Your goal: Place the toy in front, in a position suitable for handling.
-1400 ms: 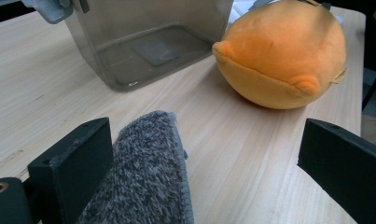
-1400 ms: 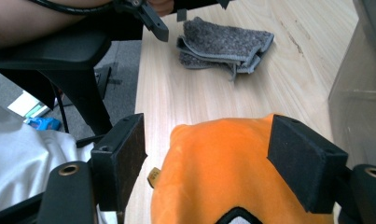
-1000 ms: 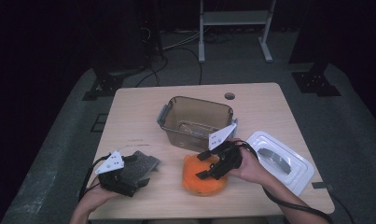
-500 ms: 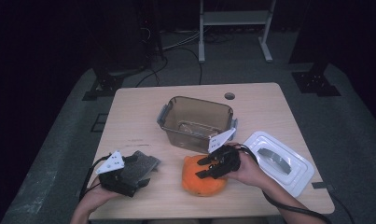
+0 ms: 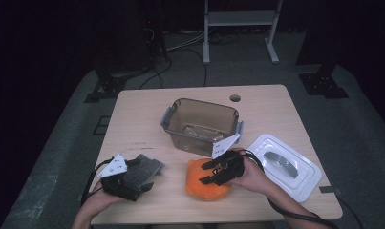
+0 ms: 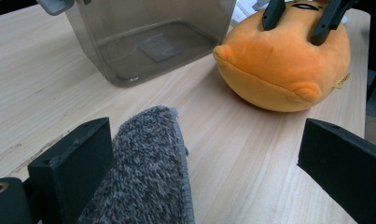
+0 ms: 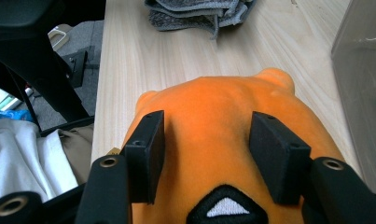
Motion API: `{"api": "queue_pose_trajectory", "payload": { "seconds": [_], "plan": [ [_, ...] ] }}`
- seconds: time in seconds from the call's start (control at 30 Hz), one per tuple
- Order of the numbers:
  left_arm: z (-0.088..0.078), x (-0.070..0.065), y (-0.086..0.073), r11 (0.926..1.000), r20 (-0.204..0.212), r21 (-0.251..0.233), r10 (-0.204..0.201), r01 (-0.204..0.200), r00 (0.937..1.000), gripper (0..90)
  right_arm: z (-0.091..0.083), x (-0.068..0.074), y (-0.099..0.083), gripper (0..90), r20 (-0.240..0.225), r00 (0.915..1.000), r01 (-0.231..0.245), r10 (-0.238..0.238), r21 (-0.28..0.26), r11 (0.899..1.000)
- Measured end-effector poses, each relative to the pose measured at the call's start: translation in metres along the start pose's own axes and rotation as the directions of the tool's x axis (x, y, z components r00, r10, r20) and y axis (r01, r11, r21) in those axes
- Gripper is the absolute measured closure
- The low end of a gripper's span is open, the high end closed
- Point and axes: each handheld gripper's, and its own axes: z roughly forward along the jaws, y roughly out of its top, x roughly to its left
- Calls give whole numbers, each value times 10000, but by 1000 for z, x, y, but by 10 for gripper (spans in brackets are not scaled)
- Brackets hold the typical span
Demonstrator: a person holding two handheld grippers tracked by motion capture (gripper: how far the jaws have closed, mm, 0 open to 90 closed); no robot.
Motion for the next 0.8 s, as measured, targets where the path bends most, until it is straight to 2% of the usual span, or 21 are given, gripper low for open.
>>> {"api": "queue_pose_trajectory", "payload": {
  "seconds": [0.2, 0.27, 0.4, 0.5, 0.6, 0.8],
  "plan": [
    [0, 0, 0, 10000, 15, 10, 25, -26, 10000, 26, 1, 2, 1, 376, -24, 9999, 103, -102, 150, 9998],
    [0, 0, 1, 10000, 2, 5, 23, -23, 10000, 26, 2, 4, 3, 367, 61, 10000, 52, -53, 222, 9997],
    [-1, 0, 1, 10000, -7, -1, 26, -26, 10000, 26, 5, 6, 4, 280, 198, 9996, 209, -217, 399, 9990],
    [-1, 0, 1, 10000, -8, 10, 36, -36, 10000, 27, 7, 8, 5, 265, 379, 9986, 355, -374, 499, 9981],
    [-1, 0, 1, 10000, -4, 3, 38, -38, 10000, 26, 8, 8, 5, 301, 464, 9977, 464, -488, 511, 9976],
    [-1, 0, 1, 10000, -16, 9, 42, -42, 10000, 26, 4, 6, 4, 481, 385, 9981, 477, -491, 367, 9982]
  ]
}}
